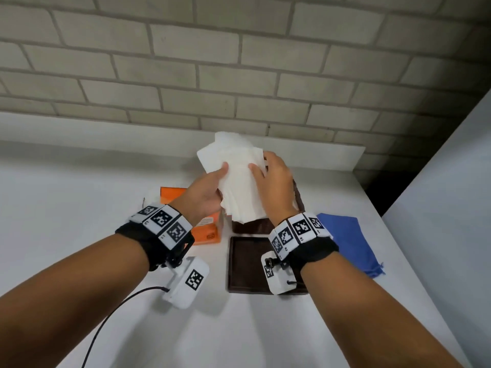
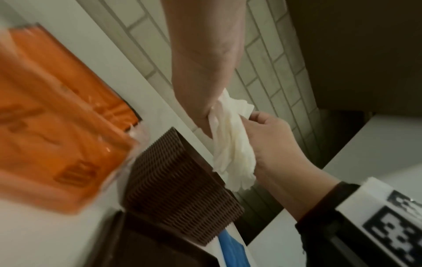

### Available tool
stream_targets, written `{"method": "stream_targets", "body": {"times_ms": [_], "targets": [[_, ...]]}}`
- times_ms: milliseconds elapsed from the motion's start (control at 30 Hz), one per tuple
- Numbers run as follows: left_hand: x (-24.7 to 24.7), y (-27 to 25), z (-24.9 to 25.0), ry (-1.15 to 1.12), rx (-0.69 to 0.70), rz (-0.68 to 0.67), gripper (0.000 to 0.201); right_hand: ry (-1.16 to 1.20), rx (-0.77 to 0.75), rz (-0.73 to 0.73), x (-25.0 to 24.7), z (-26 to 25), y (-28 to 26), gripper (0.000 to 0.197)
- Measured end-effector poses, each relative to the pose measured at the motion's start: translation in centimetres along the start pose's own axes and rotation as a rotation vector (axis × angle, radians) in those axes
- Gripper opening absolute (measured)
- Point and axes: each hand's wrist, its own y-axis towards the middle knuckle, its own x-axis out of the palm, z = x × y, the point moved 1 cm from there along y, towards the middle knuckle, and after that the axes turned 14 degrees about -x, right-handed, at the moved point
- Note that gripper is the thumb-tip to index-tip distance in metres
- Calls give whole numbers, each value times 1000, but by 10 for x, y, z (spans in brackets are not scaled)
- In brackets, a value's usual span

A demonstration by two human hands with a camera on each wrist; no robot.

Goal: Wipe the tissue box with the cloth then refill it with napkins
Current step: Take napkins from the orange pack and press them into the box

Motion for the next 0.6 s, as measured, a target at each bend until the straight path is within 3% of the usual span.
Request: {"method": "stream_targets", "body": {"times_ms": [200,400,600], "targets": [[14,13,-14,-84,-42,-25,39,-167,-171,207,-9,14,-5,22],[19,17,-22,-12,-79,-194,25,100,-57,-65,-16,27,5,36],[14,27,-25,32,-84,-87,28,105,-40,44,-17,34,7,25]]}}
